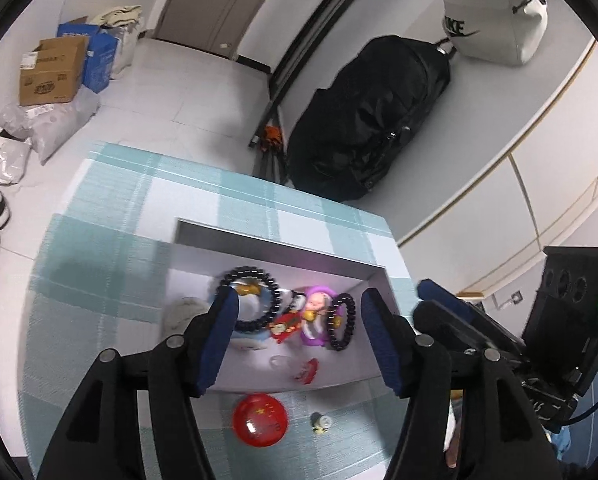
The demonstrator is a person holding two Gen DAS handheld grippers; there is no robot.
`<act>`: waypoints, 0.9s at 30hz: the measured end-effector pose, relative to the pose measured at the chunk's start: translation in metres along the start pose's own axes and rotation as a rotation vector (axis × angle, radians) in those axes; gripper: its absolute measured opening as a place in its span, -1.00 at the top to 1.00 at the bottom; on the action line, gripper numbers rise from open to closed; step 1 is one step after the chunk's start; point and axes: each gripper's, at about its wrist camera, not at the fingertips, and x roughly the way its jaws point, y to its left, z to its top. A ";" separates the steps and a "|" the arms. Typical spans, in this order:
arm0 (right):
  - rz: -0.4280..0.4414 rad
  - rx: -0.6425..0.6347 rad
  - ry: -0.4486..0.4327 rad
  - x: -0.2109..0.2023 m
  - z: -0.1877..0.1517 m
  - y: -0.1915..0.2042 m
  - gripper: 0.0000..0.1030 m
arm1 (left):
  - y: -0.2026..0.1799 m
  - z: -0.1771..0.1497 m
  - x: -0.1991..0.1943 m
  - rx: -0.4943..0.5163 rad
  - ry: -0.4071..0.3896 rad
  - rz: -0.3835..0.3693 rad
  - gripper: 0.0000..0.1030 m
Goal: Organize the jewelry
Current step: 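Lower the bracelet into the box and open the right tool while the left tool hovers over the box, then move the left tool back over the red badge while the right tool approaches the small pale charm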
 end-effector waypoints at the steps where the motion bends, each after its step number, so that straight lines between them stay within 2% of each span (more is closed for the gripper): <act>1: -0.002 0.000 -0.005 -0.002 -0.001 0.000 -0.58 | 0.000 -0.001 0.001 -0.002 -0.002 0.004 -0.14; 12: -0.031 -0.012 -0.032 -0.019 -0.013 0.005 -0.71 | -0.001 -0.020 -0.018 0.054 -0.037 0.069 -0.16; 15: -0.038 -0.018 -0.033 -0.024 -0.019 0.009 -0.83 | -0.004 -0.027 -0.023 0.072 -0.053 0.116 -0.19; 20: -0.046 -0.033 -0.032 -0.033 -0.029 0.017 -0.88 | -0.015 -0.042 -0.033 0.148 -0.117 0.242 -0.31; 24: -0.049 -0.019 -0.019 -0.039 -0.037 0.020 -0.88 | -0.018 -0.052 -0.039 0.167 -0.145 0.293 -0.50; 27: -0.058 -0.022 -0.004 -0.040 -0.044 0.022 -0.92 | -0.019 -0.057 -0.040 0.178 -0.149 0.318 -0.53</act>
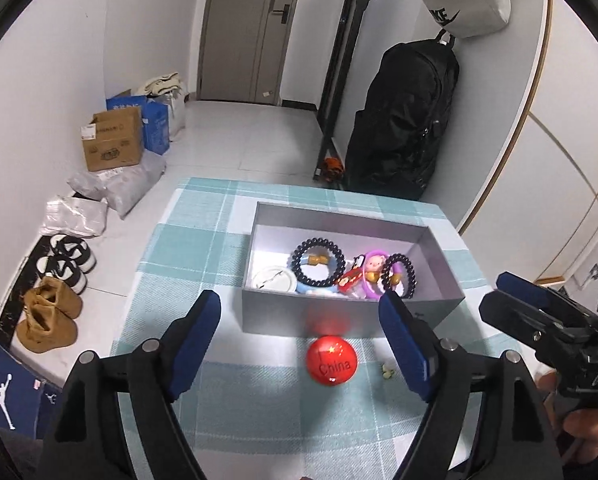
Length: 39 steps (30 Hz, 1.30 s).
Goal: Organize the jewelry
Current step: 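Move the left tool back over the red badge while the right tool approaches the small pale charm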
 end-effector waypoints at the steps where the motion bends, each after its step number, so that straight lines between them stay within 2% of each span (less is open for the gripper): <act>1: -0.005 -0.006 0.007 0.000 -0.003 0.001 -0.92 | 0.000 -0.001 0.000 0.001 0.004 0.001 -0.54; 16: -0.020 -0.070 0.146 0.022 -0.033 0.012 -0.90 | 0.008 -0.020 0.004 -0.005 0.105 0.018 -0.54; 18: -0.013 -0.084 0.162 0.026 -0.035 0.016 -0.82 | 0.011 -0.023 0.006 -0.015 0.118 0.020 -0.54; 23: -0.016 -0.115 0.208 0.038 -0.041 0.022 -0.35 | 0.019 -0.022 0.005 -0.039 0.117 0.032 -0.54; 26: -0.032 -0.132 0.227 0.044 -0.045 0.024 -0.13 | 0.021 -0.022 0.006 -0.051 0.122 0.032 -0.54; 30: -0.043 -0.142 0.235 0.051 -0.046 0.027 0.06 | 0.020 -0.024 0.008 -0.042 0.133 0.034 -0.54; 35: -0.037 -0.151 0.275 0.063 -0.048 0.033 0.39 | 0.021 -0.025 0.006 -0.030 0.129 0.036 -0.54; 39: -0.064 -0.184 0.279 0.066 -0.049 0.038 0.50 | 0.023 -0.026 0.006 -0.041 0.136 0.035 -0.54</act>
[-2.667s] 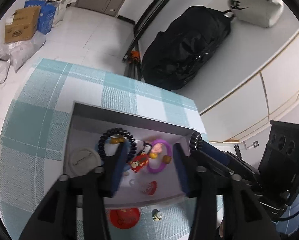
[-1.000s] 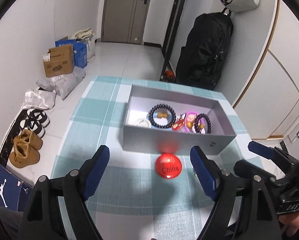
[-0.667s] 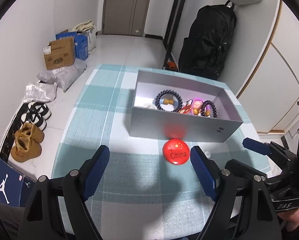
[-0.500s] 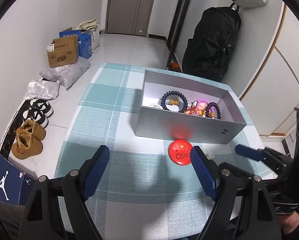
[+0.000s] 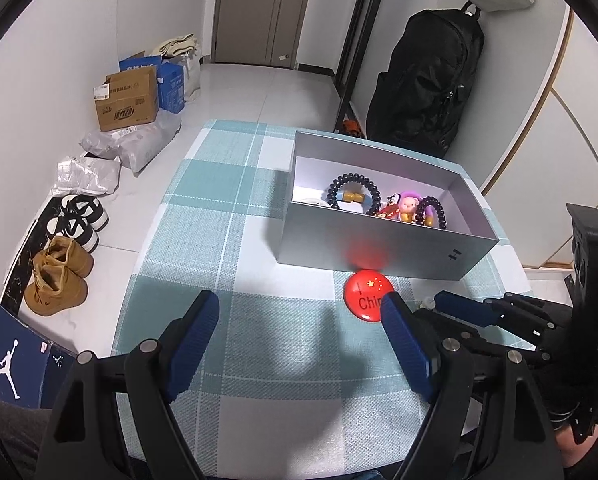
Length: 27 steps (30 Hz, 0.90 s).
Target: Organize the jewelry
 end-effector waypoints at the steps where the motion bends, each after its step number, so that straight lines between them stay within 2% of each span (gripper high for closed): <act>1: 0.000 0.003 -0.001 0.001 0.000 -0.001 0.57 | 0.001 0.000 0.000 -0.003 0.002 0.000 -0.54; 5: -0.012 0.017 -0.001 0.004 0.002 -0.003 0.77 | -0.001 0.000 0.001 -0.006 0.001 0.000 -0.54; 17: -0.029 0.106 -0.038 -0.012 0.001 -0.026 0.81 | -0.011 -0.001 0.005 0.027 -0.003 0.005 -0.54; 27: -0.021 0.234 -0.102 -0.044 -0.008 -0.058 0.81 | -0.036 -0.001 0.024 0.081 0.046 -0.019 -0.54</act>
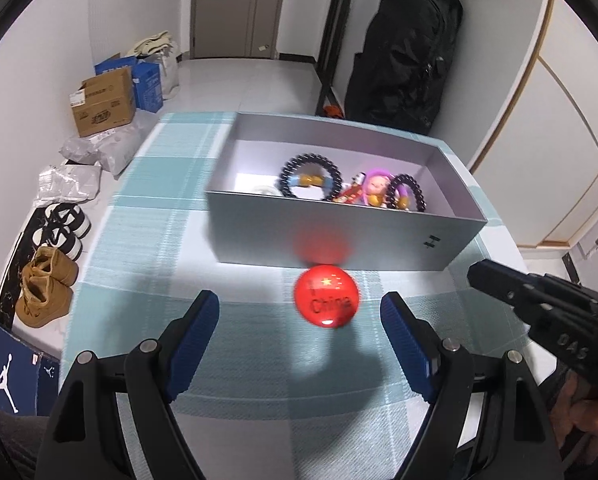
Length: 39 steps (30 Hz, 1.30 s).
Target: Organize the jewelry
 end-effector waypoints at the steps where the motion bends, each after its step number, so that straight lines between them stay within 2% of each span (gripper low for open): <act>1: 0.002 0.004 -0.003 -0.001 0.000 -0.001 0.81 | -0.003 0.000 0.003 0.008 0.006 0.005 -0.54; 10: 0.021 0.025 -0.026 -0.008 0.002 -0.009 0.81 | -0.007 0.000 0.021 -0.003 0.051 0.065 -0.54; 16: 0.034 0.047 -0.047 -0.016 0.003 -0.015 0.81 | -0.011 -0.001 0.024 0.038 0.047 0.098 -0.53; 17: 0.036 0.050 -0.050 -0.017 0.002 -0.015 0.81 | -0.013 -0.001 0.025 0.051 0.045 0.107 -0.50; 18: 0.038 0.051 -0.053 -0.018 0.003 -0.016 0.81 | -0.015 -0.001 0.025 0.065 0.042 0.117 -0.33; 19: 0.038 0.052 -0.055 -0.018 0.003 -0.016 0.81 | -0.016 -0.001 0.024 0.077 0.039 0.110 -0.16; 24: 0.042 0.058 -0.065 -0.022 0.004 -0.016 0.80 | -0.018 0.000 0.020 0.089 0.038 0.083 0.26; 30: 0.041 0.053 -0.076 -0.025 0.004 -0.012 0.80 | -0.013 0.001 0.016 0.050 0.040 0.031 0.26; 39: 0.041 0.048 -0.073 -0.021 0.006 -0.007 0.81 | -0.010 0.005 -0.005 0.024 -0.013 -0.036 0.27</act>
